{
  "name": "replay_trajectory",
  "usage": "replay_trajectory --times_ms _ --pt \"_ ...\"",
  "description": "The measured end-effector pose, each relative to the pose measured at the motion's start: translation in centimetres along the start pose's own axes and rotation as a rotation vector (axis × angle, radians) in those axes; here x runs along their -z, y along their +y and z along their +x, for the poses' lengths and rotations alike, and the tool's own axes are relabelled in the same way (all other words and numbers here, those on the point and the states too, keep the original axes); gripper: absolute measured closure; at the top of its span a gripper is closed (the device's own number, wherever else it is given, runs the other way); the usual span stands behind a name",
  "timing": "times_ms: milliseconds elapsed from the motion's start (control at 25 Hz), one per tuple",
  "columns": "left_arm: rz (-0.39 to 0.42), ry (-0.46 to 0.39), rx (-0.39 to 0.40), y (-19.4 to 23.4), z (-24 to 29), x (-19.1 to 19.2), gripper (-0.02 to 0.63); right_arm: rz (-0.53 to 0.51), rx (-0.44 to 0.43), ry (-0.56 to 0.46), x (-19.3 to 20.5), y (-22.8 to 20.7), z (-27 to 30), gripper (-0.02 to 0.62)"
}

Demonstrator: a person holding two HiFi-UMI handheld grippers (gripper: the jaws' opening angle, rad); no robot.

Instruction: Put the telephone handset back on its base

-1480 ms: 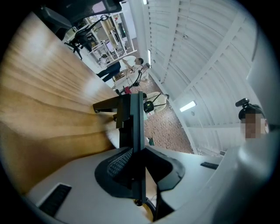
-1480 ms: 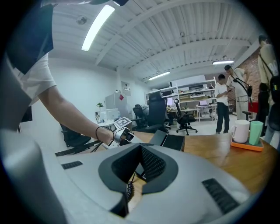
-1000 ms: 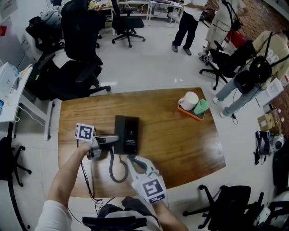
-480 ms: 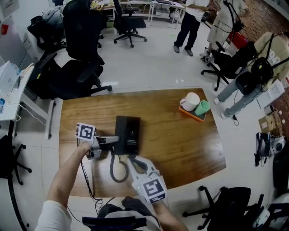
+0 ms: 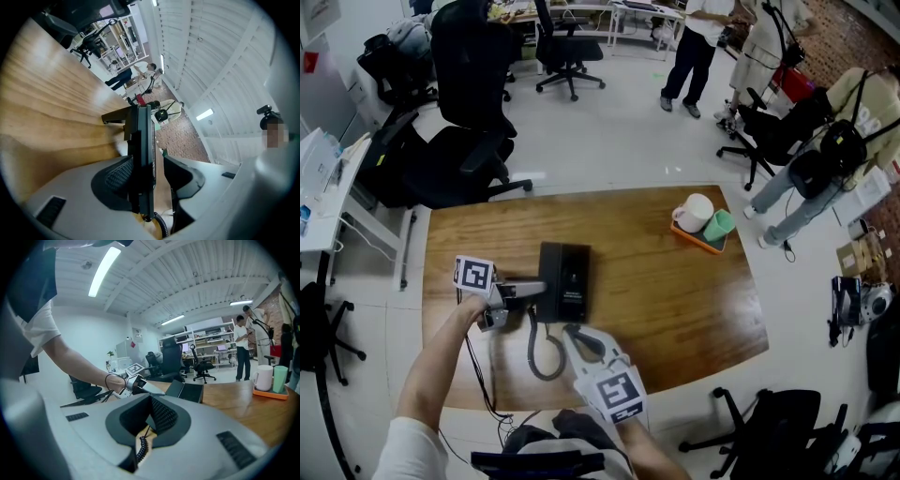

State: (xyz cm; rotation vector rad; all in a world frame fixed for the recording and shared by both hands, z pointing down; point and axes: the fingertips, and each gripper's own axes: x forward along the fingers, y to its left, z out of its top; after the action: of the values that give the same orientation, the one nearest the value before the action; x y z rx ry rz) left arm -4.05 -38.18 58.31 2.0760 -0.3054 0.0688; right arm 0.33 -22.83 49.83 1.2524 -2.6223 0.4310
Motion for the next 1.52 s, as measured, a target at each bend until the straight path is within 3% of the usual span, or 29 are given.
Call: replay_trajectory --times_ms 160,240,560,760,920,1040,1160,1320,1400,1520 --pt "0.024 0.019 0.001 -0.4 0.2 -0.1 0.419 -0.002 0.000 0.001 0.0 -0.1 0.0 0.591" --pt "0.030 0.019 0.000 -0.3 0.2 -0.1 0.537 0.000 0.003 0.001 0.0 -0.1 -0.1 0.591" --pt "0.017 0.014 0.014 0.2 0.3 0.0 0.541 -0.038 -0.008 0.019 1.1 -0.4 -0.1 0.591" --pt "-0.005 0.010 0.018 0.5 0.3 0.0 0.538 0.004 0.003 0.010 0.3 -0.3 0.0 0.591" --pt "-0.003 0.012 -0.005 1.0 0.2 0.1 0.460 0.004 0.002 0.007 0.2 -0.2 -0.1 0.591" --pt "-0.034 0.011 -0.018 1.1 0.2 0.4 0.454 -0.015 -0.002 0.011 0.5 -0.3 -0.1 0.591" --pt "0.021 0.017 -0.010 1.1 0.2 0.1 0.439 -0.016 -0.001 0.012 0.6 -0.4 -0.2 0.591" --pt "-0.020 0.010 0.018 1.0 0.2 0.3 0.457 0.007 0.006 0.012 0.5 -0.4 -0.4 0.591" --pt "-0.031 0.008 0.034 0.7 0.2 0.2 0.543 0.010 0.007 0.016 0.6 -0.5 -0.4 0.591" --pt "-0.045 0.001 0.062 0.5 0.3 0.3 0.548 0.012 0.008 0.023 0.8 -0.4 -0.5 0.591"
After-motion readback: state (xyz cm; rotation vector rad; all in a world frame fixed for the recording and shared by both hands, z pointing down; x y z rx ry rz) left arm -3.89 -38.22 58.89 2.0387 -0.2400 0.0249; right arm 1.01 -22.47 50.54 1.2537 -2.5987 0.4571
